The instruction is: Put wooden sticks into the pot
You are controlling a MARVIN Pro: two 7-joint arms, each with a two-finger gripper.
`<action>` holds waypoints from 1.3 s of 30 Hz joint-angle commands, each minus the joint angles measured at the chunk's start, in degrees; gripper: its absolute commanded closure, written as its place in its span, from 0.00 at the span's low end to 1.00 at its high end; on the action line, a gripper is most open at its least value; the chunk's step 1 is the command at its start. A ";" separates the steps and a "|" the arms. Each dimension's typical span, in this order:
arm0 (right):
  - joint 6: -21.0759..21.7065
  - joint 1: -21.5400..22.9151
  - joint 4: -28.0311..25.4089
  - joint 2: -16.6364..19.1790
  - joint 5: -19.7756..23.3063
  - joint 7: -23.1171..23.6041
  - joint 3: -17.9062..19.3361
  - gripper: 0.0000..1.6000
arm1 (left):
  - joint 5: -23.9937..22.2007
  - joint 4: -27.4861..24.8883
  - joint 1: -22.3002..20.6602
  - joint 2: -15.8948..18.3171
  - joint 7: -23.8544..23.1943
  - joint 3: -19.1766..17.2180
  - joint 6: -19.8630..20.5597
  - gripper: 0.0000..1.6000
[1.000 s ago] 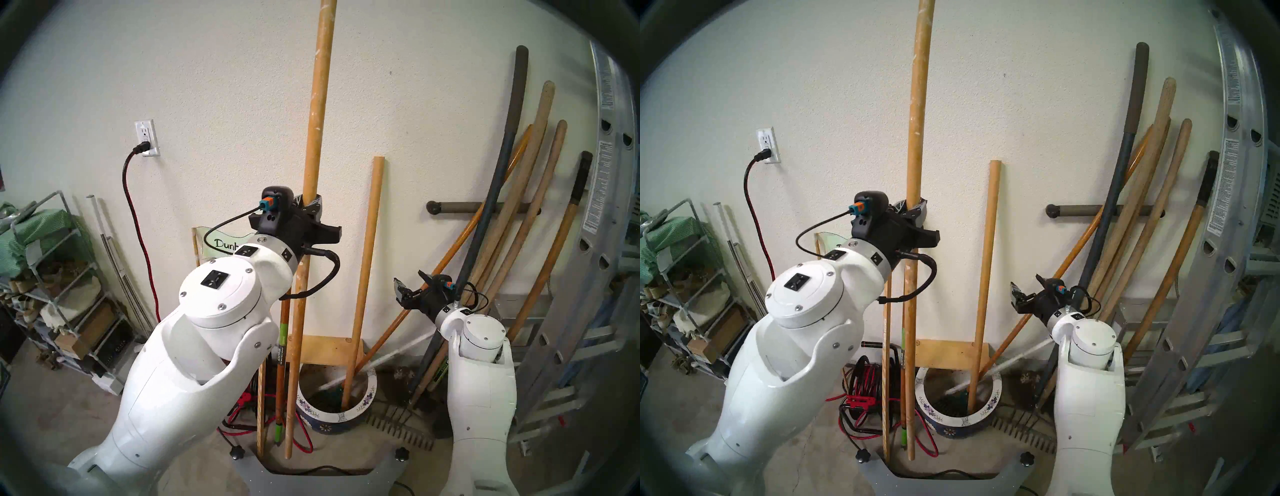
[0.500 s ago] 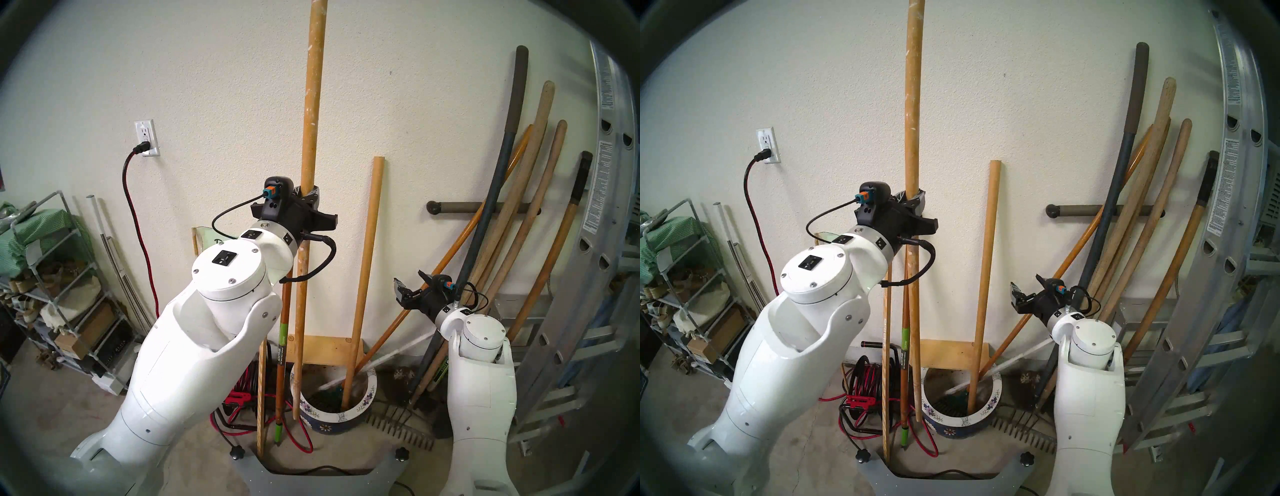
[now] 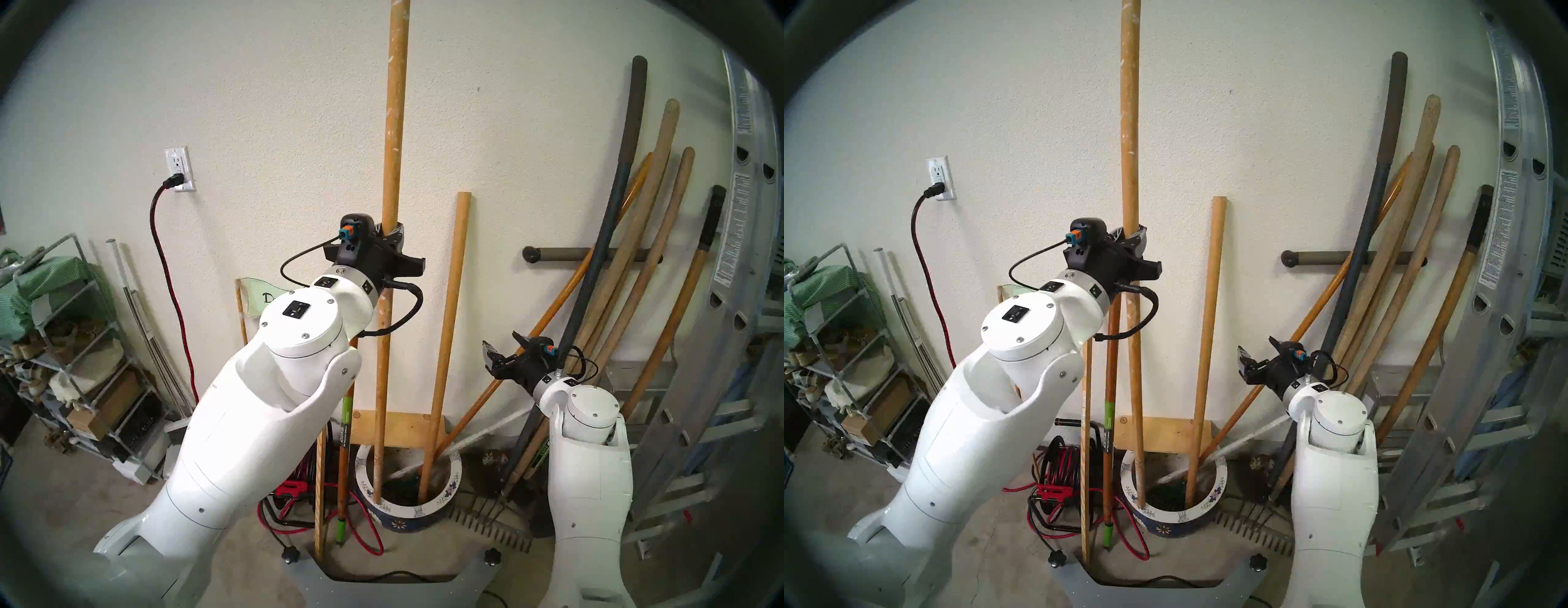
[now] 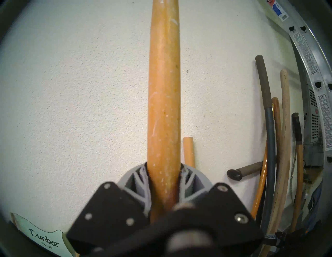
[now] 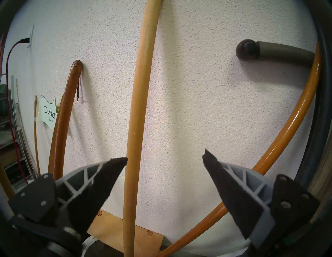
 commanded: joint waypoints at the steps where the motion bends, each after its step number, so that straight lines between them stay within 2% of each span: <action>1: -0.10 0.10 -0.25 -0.09 0.09 0.14 -0.17 0.00 | 0.50 1.22 -3.77 -0.74 -0.97 -1.13 -2.03 1.00; 12: -0.10 0.10 -0.26 -0.09 0.09 0.16 -0.17 0.00 | 1.20 7.17 -4.18 -2.55 -3.92 -0.12 -8.65 1.00; 19: -0.10 0.10 -0.26 -0.09 0.09 0.16 -0.17 0.00 | 1.73 9.31 -4.55 -2.54 -4.92 0.10 -10.20 1.00; 23: -0.10 0.10 -0.26 -0.09 0.09 0.16 -0.16 0.00 | 3.68 10.16 -4.46 -2.04 -4.42 0.70 -10.67 1.00; 29: -0.10 0.10 -0.26 -0.10 0.08 0.16 -0.16 0.00 | 3.68 12.88 -1.82 -2.08 -4.92 1.13 -13.14 1.00; 39: -0.10 0.11 -0.25 -0.10 0.06 0.16 -0.15 0.00 | 2.59 16.55 4.85 -3.82 -4.62 2.30 -20.43 1.00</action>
